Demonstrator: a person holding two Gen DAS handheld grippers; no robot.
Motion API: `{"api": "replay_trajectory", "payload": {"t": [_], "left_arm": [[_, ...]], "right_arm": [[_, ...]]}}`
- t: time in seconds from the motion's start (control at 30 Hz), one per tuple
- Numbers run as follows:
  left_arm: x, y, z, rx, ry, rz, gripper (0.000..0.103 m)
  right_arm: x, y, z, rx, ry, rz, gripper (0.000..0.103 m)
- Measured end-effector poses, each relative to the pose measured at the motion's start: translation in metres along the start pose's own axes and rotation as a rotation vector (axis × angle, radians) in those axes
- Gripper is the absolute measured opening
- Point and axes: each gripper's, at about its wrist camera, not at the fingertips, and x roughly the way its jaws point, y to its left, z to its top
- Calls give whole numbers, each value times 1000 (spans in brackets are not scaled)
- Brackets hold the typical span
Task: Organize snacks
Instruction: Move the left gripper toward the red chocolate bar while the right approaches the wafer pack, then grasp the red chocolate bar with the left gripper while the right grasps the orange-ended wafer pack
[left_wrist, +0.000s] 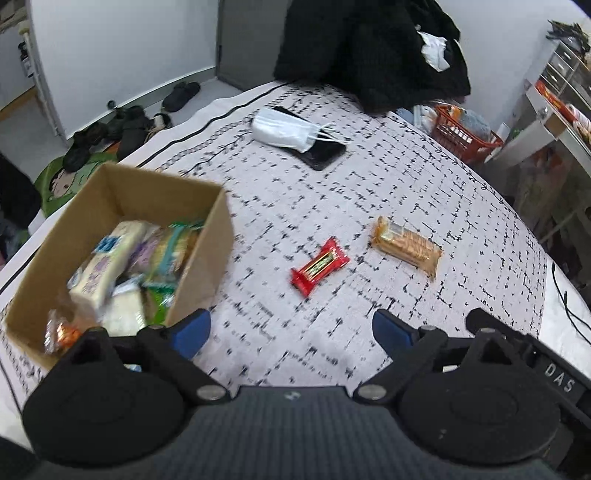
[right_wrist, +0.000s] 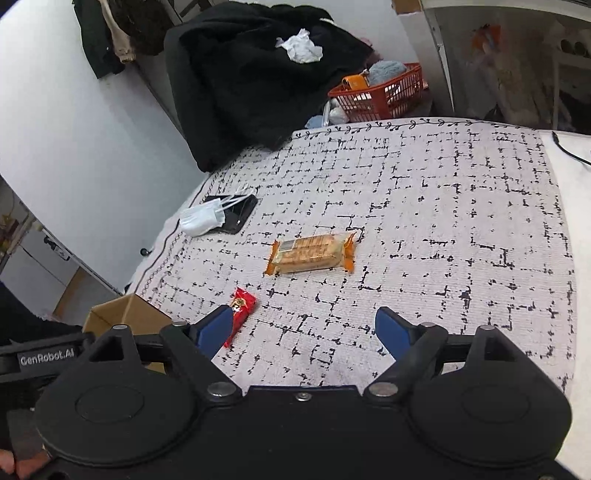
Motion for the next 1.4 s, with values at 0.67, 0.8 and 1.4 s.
{"api": "replay_trajectory", "payload": {"t": [0.67, 0.8, 1.4], "left_arm": [[101, -27, 27, 107, 91, 4, 68], [119, -30, 31, 122, 111, 5, 67], [154, -28, 47, 143, 132, 35, 28]], "right_arm": [[83, -16, 17, -56, 59, -109, 84], [96, -19, 19, -66, 55, -130, 84], [144, 2, 27, -194, 32, -229, 92]]}}
